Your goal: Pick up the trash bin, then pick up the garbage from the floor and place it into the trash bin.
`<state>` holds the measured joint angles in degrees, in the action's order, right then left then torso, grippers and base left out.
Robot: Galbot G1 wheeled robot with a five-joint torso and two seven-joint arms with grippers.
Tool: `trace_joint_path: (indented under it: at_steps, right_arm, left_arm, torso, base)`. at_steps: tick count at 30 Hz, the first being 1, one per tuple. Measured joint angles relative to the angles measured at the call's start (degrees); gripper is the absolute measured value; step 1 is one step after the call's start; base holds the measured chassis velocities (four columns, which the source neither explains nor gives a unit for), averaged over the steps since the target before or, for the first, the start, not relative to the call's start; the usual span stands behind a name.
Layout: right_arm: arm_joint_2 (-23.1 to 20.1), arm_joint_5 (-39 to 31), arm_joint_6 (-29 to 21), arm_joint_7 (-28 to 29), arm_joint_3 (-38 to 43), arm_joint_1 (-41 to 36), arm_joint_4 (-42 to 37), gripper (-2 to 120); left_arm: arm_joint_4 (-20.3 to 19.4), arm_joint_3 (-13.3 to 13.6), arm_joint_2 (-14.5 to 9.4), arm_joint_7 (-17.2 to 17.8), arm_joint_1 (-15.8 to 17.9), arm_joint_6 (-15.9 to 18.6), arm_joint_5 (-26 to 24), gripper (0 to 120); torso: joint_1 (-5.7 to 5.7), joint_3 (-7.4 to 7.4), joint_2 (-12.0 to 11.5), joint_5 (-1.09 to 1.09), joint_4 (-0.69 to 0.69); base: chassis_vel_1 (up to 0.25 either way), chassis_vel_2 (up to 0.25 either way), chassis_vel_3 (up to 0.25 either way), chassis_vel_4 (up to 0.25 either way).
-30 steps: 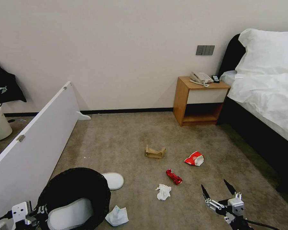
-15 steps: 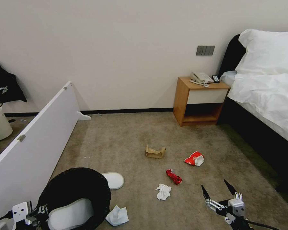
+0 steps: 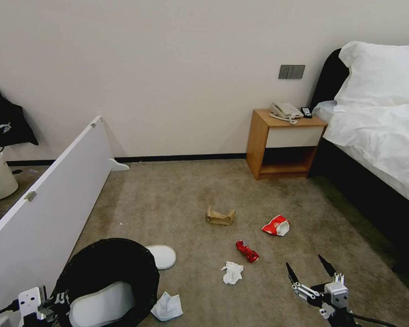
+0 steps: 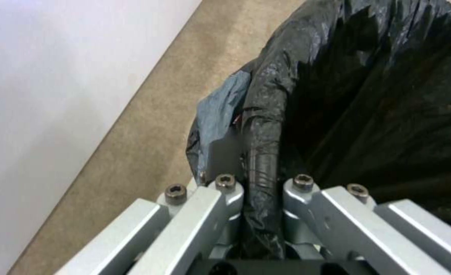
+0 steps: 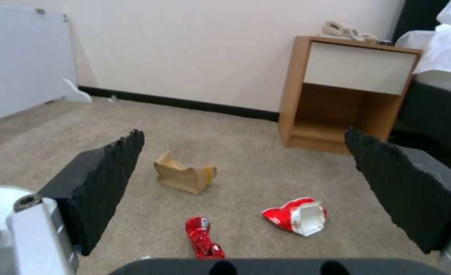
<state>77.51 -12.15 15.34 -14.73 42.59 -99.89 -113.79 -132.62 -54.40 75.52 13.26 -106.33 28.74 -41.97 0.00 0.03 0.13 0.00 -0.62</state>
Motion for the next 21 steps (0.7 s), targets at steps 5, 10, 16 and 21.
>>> trace_joint_path:
  at_steps: [5, 10, 16, 21]
  right_arm:
    - [-0.1, -0.2, 0.0, 0.0, 0.0, 0.2, 0.0, 100]
    - [-0.1, -0.3, -0.1, 0.0, 0.0, 0.3, 0.2, 100]
    - [-0.2, -0.4, -0.1, 0.0, 0.0, 0.4, 0.3, 100]
    - [-0.3, -0.7, -0.1, -0.1, -0.1, 0.4, 0.2, 100]
  left_arm:
    - [0.2, 0.2, 0.0, 0.1, 0.3, 0.2, -0.2, 4]
    - [0.5, 0.4, 0.0, 0.2, 0.5, 0.2, -0.2, 4]
    - [0.6, 0.6, 0.0, 0.2, 0.6, 0.2, -0.2, 4]
    - [0.6, 0.6, 0.1, 0.2, 0.6, 0.2, -0.2, 4]
  torso:
    - [0.0, 0.0, 0.0, 0.0, 0.0]
    - [0.0, 0.0, 0.0, 0.0, 0.0]
    - [0.0, 0.0, 0.0, 0.0, 0.01]
    - [0.0, 0.0, 0.0, 0.0, 0.0]
  base:
    - [0.018, 0.016, 0.02, 0.023]
    - [0.061, 0.064, 0.061, 0.065]
    - [0.086, 0.085, 0.088, 0.098]
    - [0.111, 0.116, 0.115, 0.116]
